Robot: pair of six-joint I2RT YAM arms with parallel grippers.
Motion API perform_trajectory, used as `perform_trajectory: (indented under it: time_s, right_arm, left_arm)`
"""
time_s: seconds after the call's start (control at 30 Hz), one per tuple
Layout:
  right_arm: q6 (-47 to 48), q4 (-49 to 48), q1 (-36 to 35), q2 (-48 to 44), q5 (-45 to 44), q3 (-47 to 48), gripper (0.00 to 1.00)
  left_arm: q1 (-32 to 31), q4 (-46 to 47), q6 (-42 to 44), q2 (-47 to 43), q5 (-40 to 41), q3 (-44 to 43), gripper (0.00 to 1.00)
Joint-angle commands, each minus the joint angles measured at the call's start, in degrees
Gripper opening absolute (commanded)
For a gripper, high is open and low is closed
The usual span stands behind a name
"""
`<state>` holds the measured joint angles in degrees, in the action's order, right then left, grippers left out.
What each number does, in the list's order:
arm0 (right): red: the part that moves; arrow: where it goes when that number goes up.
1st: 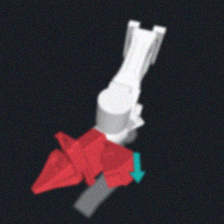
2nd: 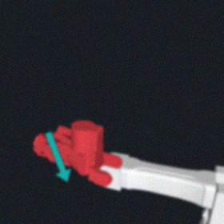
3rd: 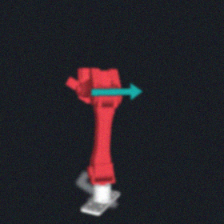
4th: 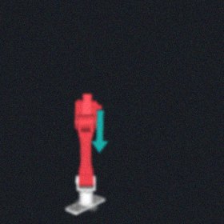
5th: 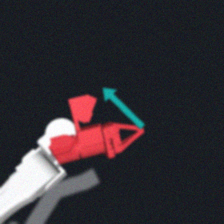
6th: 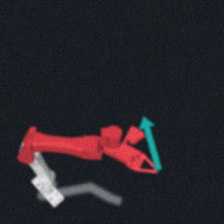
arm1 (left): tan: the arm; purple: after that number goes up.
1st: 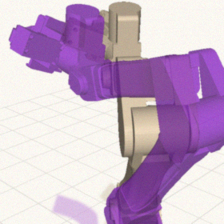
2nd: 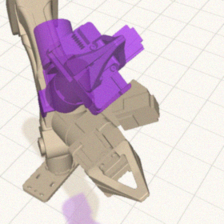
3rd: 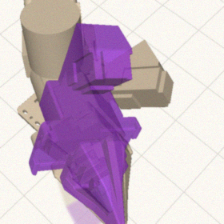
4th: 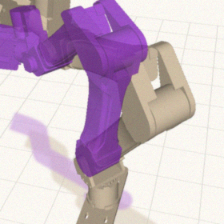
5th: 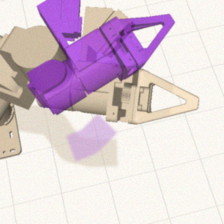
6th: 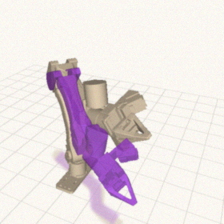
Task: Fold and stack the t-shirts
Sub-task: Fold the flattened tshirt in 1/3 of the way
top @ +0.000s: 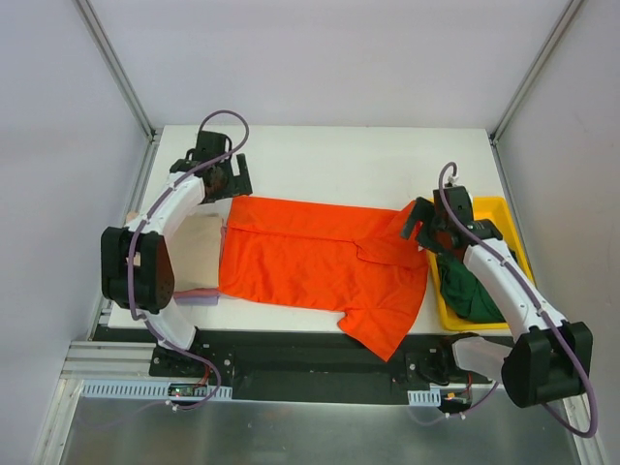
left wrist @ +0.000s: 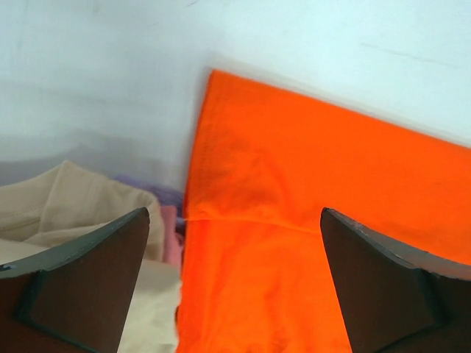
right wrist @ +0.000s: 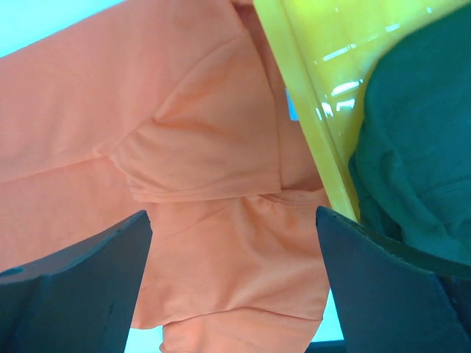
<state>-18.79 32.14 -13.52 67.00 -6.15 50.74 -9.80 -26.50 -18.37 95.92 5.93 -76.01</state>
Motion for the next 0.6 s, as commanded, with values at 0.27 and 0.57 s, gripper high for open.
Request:
perform_trajectory:
  time_s: [0.27, 0.57]
  right_arm:
    - [10.2, -1.6, -6.7, 31.4, 1.6, 28.4, 0.96]
    - [10.2, 6.1, -4.7, 48.0, 0.3, 41.8, 0.96]
  left_arm:
    - [-4.3, 1.8, -5.3, 14.5, -13.9, -11.3, 0.99]
    - [-1.9, 1.6, -8.5, 20.9, -9.7, -10.1, 0.99]
